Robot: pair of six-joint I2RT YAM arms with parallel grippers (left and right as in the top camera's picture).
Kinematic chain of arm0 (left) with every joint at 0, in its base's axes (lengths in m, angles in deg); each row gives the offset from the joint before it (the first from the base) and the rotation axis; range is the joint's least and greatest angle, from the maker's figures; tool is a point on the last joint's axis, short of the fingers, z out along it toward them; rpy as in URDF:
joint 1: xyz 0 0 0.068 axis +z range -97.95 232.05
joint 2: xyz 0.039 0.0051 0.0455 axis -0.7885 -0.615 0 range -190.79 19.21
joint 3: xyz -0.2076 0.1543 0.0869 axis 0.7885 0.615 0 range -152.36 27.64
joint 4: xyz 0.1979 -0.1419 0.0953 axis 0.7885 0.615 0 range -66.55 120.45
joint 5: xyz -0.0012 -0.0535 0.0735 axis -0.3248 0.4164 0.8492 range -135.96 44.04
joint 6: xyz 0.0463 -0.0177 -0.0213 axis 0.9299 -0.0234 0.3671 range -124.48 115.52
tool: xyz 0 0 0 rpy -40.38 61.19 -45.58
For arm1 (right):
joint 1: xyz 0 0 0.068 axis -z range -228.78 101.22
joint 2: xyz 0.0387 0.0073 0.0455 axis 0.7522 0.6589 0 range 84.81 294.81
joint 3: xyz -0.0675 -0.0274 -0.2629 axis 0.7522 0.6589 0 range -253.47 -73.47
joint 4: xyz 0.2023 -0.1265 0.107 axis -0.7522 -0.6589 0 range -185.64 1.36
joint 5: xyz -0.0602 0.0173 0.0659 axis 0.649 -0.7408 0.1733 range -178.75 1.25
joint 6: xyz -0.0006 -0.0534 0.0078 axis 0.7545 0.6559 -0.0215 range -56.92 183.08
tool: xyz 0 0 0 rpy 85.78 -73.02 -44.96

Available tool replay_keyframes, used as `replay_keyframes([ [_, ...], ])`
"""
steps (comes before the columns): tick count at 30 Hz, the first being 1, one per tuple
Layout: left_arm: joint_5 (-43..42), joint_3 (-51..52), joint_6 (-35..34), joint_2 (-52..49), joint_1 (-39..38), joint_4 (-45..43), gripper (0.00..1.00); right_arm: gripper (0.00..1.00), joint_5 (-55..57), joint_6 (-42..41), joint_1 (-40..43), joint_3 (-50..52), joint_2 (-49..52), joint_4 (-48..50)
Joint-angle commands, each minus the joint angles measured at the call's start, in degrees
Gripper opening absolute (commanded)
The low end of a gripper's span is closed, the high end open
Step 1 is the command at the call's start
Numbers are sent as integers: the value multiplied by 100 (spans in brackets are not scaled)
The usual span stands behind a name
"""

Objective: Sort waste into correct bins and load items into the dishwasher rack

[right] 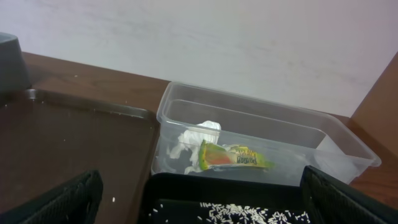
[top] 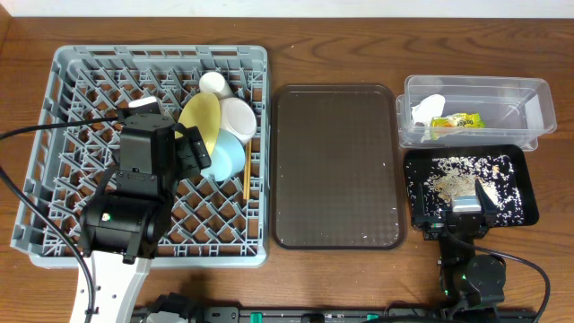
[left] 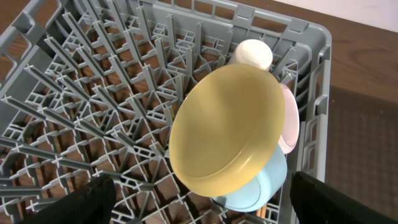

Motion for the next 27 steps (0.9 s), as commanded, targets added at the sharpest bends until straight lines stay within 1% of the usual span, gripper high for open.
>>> replay_keyframes([
  [1,4,-61,-9,-4,24,15,91,99,-42,79,57,9,-39,-33],
  [5,4,-35,-9,20,24,17,91,99,-42,79,57,9,-39,-31],
  [8,7,50,-7,293,24,33,91,99,-42,79,57,9,-39,-31],
  [15,9,286,-7,1545,24,68,91,99,-42,79,57,9,-39,-31],
  [27,44,291,-9,3897,24,1604,91,99,-42,79,57,9,-39,-33],
])
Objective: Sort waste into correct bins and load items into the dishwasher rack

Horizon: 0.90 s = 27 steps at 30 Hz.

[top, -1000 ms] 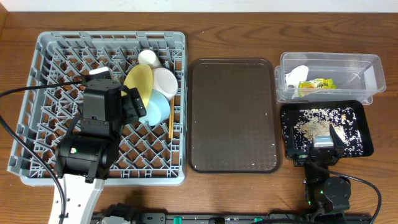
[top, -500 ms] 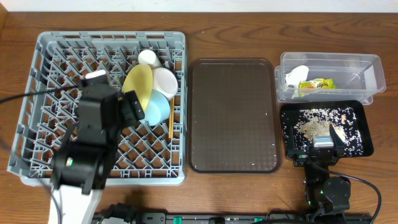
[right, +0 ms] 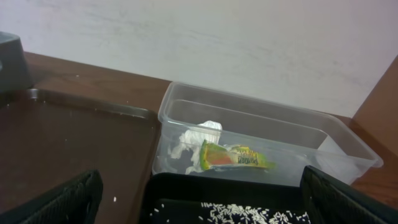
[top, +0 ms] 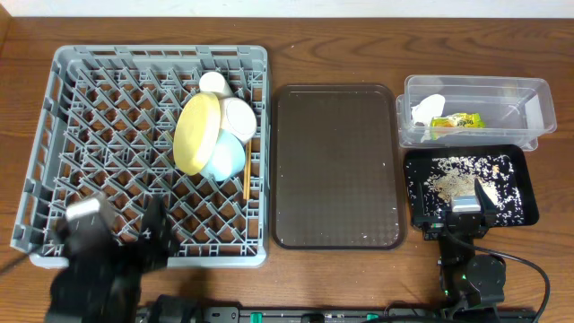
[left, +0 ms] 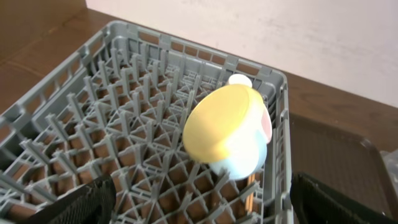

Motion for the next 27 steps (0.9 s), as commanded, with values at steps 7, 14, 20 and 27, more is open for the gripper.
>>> replay_keyframes([
  [7,42,68,-7,1517,24,472,91,99,-26,79,57,9,-39,-26],
  [14,-24,179,-33,2107,26,487,91,99,-26,79,57,9,-39,-26],
  [20,-26,511,-269,2345,26,450,91,99,-26,79,57,9,-39,-26],
  [27,-24,999,-651,2350,24,-363,91,99,-26,79,57,9,-39,-26],
])
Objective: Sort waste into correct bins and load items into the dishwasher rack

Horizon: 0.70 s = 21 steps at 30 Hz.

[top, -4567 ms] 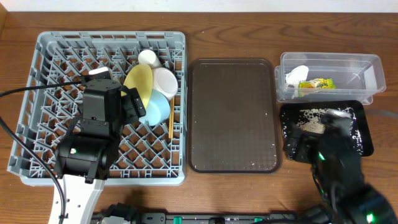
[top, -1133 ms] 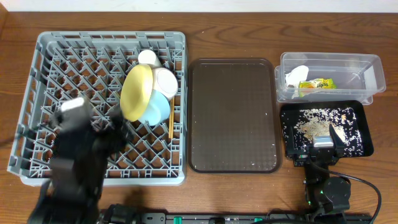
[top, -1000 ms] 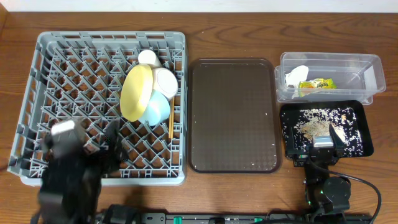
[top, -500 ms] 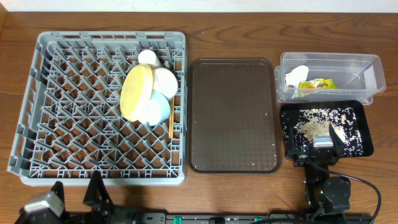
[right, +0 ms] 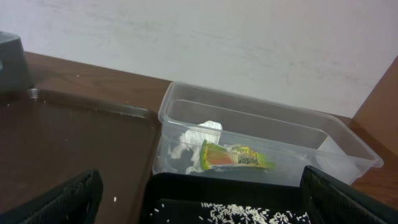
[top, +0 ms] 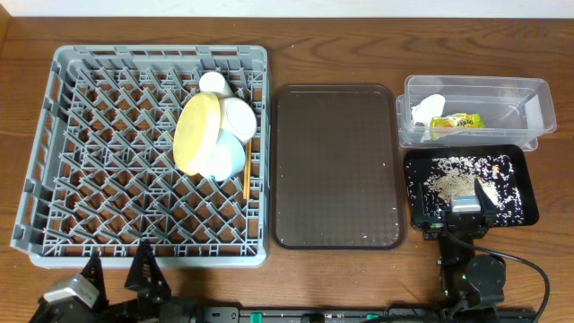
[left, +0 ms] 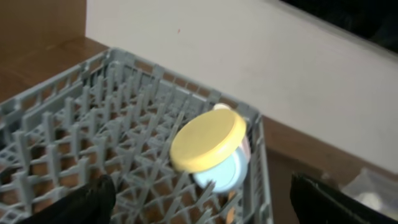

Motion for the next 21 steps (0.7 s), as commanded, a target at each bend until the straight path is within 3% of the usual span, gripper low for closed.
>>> replay_keyframes([
  [1,-20,297,-219,39,24,-540,91,99,-24,74,57,9,-39,-24],
  [9,-153,1414,-216,39,24,-2699,91,99,-24,74,57,9,-39,-24],
  [16,-319,2761,-219,39,24,-5112,91,99,-24,74,57,9,-39,-24],
  [21,-461,3545,-221,42,24,-6183,91,99,-24,74,57,9,-39,-24],
])
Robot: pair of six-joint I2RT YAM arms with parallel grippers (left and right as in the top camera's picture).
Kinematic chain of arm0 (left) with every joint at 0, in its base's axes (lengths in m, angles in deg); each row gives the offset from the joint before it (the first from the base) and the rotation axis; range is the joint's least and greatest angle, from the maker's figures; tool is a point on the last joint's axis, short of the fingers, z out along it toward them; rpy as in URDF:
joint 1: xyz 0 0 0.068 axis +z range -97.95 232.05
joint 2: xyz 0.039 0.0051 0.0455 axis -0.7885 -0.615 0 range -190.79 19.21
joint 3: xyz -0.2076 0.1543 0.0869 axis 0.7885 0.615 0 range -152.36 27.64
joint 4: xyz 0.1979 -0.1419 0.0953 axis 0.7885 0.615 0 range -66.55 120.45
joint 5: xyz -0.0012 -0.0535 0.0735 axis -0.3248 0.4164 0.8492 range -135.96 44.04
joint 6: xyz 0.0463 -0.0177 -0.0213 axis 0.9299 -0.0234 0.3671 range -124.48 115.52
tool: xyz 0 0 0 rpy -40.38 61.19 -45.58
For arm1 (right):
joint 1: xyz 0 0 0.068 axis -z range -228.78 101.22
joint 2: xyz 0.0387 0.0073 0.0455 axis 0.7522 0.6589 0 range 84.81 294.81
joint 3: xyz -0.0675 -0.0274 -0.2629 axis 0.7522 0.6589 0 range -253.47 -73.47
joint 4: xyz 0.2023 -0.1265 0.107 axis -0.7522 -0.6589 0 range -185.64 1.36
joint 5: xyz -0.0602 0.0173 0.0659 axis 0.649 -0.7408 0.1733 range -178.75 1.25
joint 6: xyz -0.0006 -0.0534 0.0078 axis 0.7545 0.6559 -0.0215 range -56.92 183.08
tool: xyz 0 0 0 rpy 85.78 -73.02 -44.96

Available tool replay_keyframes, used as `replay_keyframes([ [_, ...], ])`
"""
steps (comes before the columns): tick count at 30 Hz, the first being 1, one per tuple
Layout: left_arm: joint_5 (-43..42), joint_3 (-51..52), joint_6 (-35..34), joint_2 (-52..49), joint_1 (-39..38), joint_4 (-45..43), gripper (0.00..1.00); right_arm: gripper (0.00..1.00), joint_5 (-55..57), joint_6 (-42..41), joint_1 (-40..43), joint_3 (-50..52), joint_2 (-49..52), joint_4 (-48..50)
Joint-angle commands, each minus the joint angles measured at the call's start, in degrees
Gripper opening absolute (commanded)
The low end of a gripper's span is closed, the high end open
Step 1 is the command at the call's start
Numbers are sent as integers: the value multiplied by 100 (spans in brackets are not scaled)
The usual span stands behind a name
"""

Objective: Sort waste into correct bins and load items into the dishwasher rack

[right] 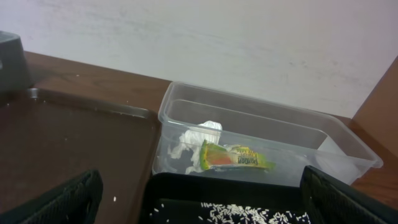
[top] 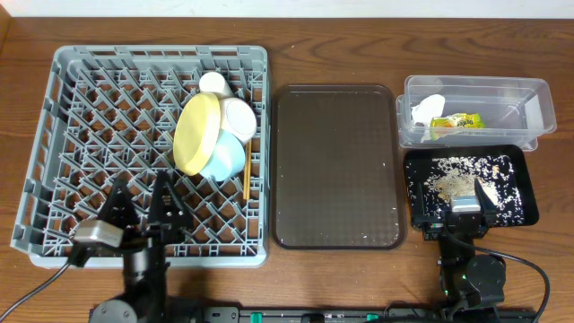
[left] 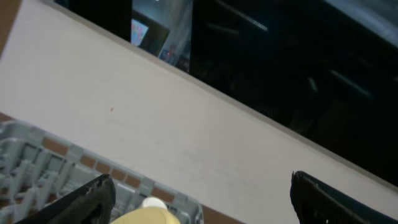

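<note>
The grey dishwasher rack holds a yellow plate leaning on a light blue bowl, a pale pink bowl, a white cup and a chopstick. My left gripper stands open and empty over the rack's front part. Its camera faces the wall, and only the plate's top and cup show between its fingers. My right gripper rests open and empty at the near end of the black tray of rice.
A bare brown serving tray lies mid-table with a few crumbs. The clear bin at the back right holds a white tissue and a green-yellow wrapper. A pale wall backs the table.
My left gripper was at the table's front edge below the rack; it now stands over the rack's front rows. Its camera has tilted up to the wall. The right arm is unchanged.
My left gripper was open close beside the yellow plate in the rack. Then it was back at the rack's front left corner, then below the rack's front edge, and now over the front rows. The dishes stayed where they were. The right gripper stayed still.
</note>
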Motion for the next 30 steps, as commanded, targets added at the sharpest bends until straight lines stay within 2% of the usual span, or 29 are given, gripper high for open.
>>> replay_keyframes([
  [1,-227,398,-11,42,24,-374,91,99,-24,61,57,9,-39,-22],
  [5,-273,763,-11,42,24,-608,91,99,-24,61,57,9,-39,-24],
  [25,-271,1862,-9,44,24,-599,91,99,-24,61,57,9,-39,-22],
  [30,-271,1893,42,46,31,-13,91,99,-24,61,57,9,-39,-22],
])
